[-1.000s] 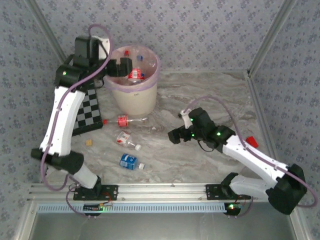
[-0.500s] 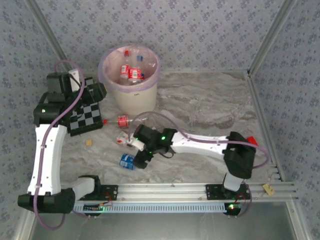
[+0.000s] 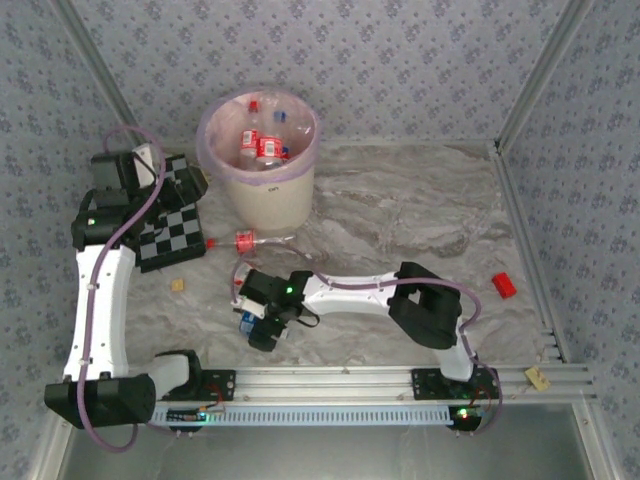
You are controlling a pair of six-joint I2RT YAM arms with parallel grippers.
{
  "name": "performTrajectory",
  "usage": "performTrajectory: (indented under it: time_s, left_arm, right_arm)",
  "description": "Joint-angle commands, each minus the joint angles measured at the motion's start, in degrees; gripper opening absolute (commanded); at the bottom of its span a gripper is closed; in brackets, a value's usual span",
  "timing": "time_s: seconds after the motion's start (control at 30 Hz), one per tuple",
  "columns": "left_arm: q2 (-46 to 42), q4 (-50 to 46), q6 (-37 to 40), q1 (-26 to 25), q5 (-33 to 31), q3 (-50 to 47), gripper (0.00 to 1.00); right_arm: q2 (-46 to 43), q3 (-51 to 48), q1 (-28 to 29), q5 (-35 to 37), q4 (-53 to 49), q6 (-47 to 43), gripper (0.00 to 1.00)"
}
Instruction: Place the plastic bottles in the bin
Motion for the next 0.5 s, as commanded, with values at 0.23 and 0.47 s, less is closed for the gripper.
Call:
performTrajectory:
  time_s: [0.23, 0.47]
  left_arm:
    - [-1.6, 2.21, -1.26, 0.43, 3.34, 0.6, 1.0]
    - [-2.7, 5.48, -5.46, 0.42, 8.16, 2.2, 1.0]
  right_arm:
    - [-2.33, -0.34, -0.66, 0.48, -0.08, 1.41, 0.65]
    - [-16.72, -6.39, -4.77, 0.38, -2.88, 3.51, 0.57]
